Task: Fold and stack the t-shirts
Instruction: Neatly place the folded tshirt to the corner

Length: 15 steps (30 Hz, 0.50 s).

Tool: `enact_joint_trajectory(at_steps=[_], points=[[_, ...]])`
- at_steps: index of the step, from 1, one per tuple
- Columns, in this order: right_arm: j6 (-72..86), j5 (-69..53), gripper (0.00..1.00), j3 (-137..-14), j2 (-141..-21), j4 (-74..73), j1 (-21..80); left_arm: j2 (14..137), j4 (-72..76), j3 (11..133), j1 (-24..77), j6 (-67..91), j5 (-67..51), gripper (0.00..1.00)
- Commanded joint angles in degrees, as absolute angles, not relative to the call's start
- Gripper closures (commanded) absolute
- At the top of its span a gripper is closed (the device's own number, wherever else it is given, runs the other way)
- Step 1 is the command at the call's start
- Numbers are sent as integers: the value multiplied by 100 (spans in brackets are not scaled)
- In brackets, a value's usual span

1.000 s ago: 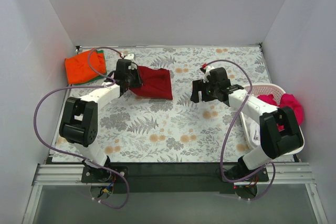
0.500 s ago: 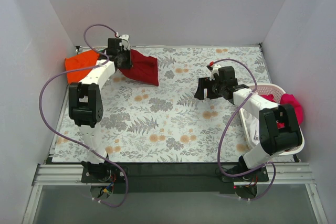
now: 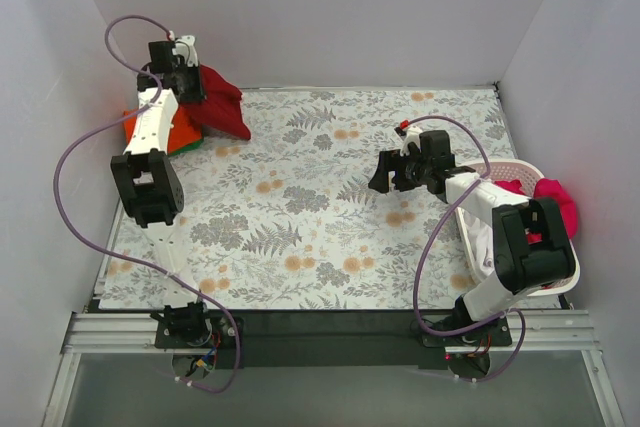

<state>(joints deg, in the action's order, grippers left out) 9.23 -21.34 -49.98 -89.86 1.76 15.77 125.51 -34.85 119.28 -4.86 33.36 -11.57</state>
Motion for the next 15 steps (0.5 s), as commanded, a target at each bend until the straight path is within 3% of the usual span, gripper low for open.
enact_joint_trajectory(at_steps=[1, 15], points=[[923, -2347, 26, -4966, -9105, 492, 1556, 12428, -3727, 12392, -685, 3129, -1520, 100], [967, -2513, 26, -4878, -9123, 641, 1547, 11988, -3164, 12173, -1687, 3454, -2171, 100]])
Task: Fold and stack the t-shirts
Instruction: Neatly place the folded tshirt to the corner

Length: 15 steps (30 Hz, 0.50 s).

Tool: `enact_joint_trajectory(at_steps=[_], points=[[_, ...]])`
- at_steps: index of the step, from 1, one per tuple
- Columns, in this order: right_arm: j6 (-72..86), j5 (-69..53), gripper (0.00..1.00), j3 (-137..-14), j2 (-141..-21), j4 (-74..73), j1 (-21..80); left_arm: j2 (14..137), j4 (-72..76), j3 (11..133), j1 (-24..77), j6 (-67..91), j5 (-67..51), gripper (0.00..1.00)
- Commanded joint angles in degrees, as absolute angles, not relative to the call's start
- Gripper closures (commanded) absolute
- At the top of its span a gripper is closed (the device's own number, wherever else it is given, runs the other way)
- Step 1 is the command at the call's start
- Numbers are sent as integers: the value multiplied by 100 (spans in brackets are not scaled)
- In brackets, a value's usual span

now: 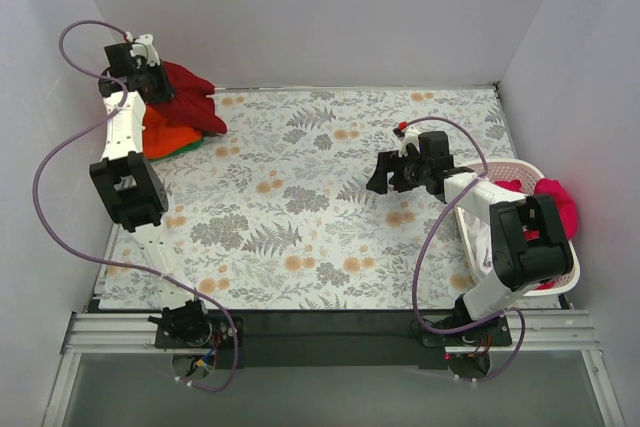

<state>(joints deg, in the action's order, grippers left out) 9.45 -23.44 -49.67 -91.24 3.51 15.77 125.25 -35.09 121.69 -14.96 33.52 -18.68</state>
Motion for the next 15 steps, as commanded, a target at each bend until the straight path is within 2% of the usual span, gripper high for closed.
enact_joint_trajectory(at_steps=[1, 15], points=[[975, -2522, 26, -4852, -9106, 650, 1556, 11980, -3138, 12182, -1740, 3480, -2214, 100], [984, -2602, 26, -4790, -9070, 738, 1556, 12155, -2549, 11831, -2461, 3718, -2576, 100]])
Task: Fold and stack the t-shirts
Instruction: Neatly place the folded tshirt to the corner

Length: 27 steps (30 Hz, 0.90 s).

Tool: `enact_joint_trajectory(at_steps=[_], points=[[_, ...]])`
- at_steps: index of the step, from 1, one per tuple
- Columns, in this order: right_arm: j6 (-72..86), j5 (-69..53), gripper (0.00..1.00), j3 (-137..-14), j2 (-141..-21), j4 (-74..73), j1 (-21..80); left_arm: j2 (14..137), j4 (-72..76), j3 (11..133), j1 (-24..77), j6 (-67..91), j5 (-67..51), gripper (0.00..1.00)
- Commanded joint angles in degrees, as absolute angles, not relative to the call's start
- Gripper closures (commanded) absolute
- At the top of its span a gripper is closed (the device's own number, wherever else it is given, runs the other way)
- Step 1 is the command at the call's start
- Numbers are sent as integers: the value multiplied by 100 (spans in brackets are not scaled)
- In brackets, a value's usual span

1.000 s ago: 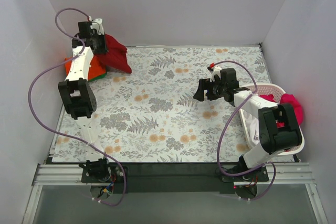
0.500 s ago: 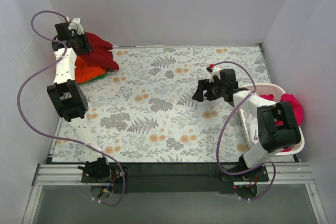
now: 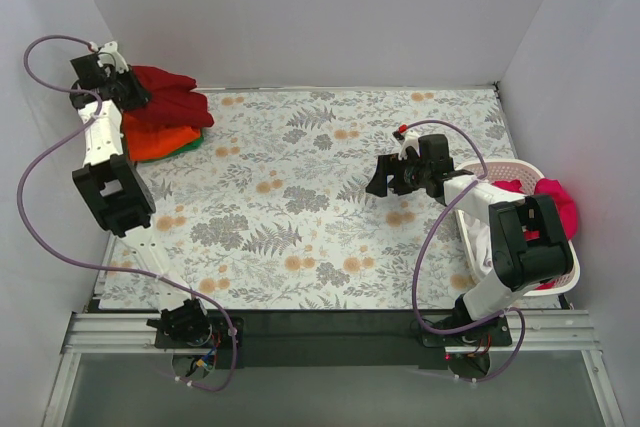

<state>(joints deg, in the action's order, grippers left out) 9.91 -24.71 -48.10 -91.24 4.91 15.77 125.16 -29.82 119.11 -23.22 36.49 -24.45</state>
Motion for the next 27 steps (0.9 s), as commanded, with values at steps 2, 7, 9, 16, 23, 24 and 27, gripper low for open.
enact_joint_trajectory(at_steps=[2, 7, 9, 16, 23, 24, 27], points=[[984, -2602, 26, -4781, -9079, 738, 1547, 12199, -2409, 11699, -2487, 3709, -2444, 100], [984, -2593, 26, -4781, -9079, 738, 1556, 12357, -2207, 11277, -2540, 3700, -2102, 100], [984, -2619, 26, -4773, -9079, 747, 1556, 12410, -2127, 11189, -2575, 3709, -2022, 100], [984, -2610, 26, -4746, -9053, 747, 1556, 12902, -2100, 11267, -2566, 3840, -1688, 100], [984, -2672, 26, -4729, -9000, 756, 1556, 13122, -1969, 11364, -2523, 4096, -1108, 49], [984, -2689, 26, -4729, -9000, 756, 1556, 13113, -1943, 11329, -2514, 4122, -1047, 41], [993, -2698, 26, -4729, -8991, 756, 1547, 12973, -1855, 11294, -2479, 4192, -703, 14]])
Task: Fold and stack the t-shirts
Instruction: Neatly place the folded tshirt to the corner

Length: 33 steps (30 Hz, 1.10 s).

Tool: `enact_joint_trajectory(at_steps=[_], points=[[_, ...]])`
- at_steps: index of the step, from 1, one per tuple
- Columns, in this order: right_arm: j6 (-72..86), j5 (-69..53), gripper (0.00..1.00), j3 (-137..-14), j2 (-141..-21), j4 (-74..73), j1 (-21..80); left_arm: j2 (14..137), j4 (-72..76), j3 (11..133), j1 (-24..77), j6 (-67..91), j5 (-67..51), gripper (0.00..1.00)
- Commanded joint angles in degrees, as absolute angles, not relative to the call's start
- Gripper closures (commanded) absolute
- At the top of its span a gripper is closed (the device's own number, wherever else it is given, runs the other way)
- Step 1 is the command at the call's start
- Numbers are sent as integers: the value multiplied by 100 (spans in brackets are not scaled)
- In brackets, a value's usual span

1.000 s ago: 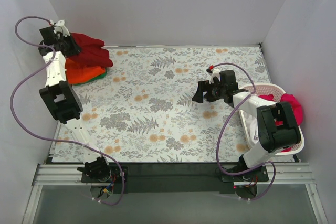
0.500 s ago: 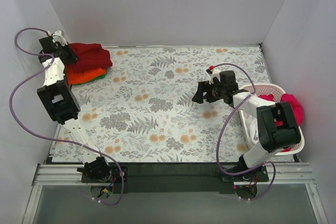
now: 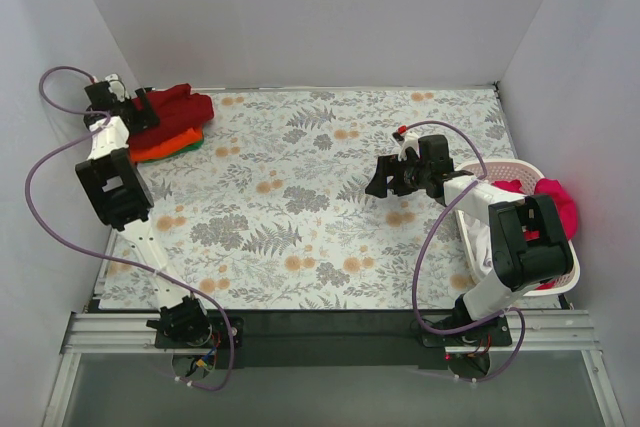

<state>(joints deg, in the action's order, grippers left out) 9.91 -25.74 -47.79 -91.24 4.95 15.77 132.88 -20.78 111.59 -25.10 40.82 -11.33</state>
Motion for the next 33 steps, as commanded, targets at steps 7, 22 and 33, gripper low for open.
enact_joint_trajectory(at_steps=[7, 22, 33], points=[[1002, -2777, 26, -4755, -9018, 756, 1564, 12473, -1811, 11224, -2373, 4184, -370, 11], [1002, -2848, 24, -4799, -8710, 738, 1564, 9390, -1250, 9153, -1540, 5255, 1080, 8], [1002, -2462, 21, -4773, -7797, 414, 1556, 6559, -360, 5310, 1290, 6134, 2320, 9]])
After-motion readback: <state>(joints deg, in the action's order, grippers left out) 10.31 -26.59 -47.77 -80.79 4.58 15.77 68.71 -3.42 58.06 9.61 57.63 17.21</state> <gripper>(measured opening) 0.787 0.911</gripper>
